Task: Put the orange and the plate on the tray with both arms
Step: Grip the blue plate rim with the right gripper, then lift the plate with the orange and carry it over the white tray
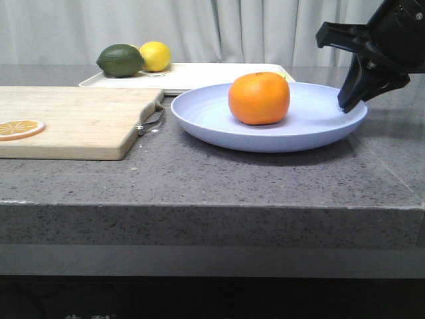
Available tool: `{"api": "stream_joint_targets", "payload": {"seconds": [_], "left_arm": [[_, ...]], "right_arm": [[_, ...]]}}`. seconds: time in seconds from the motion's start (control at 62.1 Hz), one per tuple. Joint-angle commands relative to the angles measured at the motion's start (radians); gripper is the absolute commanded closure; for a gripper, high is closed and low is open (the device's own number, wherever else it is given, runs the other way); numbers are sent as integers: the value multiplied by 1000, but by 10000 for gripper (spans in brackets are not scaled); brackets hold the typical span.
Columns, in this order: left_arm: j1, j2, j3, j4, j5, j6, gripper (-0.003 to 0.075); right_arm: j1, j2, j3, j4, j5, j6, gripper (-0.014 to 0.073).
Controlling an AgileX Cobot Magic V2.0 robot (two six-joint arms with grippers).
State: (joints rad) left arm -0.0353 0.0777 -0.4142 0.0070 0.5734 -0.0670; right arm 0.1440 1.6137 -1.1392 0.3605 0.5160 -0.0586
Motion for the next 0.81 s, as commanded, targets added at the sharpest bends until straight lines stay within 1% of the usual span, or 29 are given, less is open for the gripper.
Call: {"api": "stream_joint_targets", "payload": {"seconds": [0.0,0.145,0.225,0.354,0.515,0.628,0.789], "left_arm": [[3,14,-24,-7,-88,-8,738],[3,14,-24,-7,-88,-8,738],[3,14,-24,-7,-88,-8,738],[3,14,-24,-7,-88,-8,738],[3,14,-24,-7,-88,-8,738],[3,14,-24,-7,-88,-8,738],[3,14,-24,-7,-88,-8,738]], "right_arm": [[-8,-42,-73,16,51,-12,656],[-40,-42,-195,74,180,-9,656],[-59,-33,-263,87,220,-9,656],[-86,21,-416,130,304,-9,656],[-84,156,-637,202,378,-7,656],[-83,262,-803,256,393,17,656],[-79,427,-1043,289,411,27,656]]}}
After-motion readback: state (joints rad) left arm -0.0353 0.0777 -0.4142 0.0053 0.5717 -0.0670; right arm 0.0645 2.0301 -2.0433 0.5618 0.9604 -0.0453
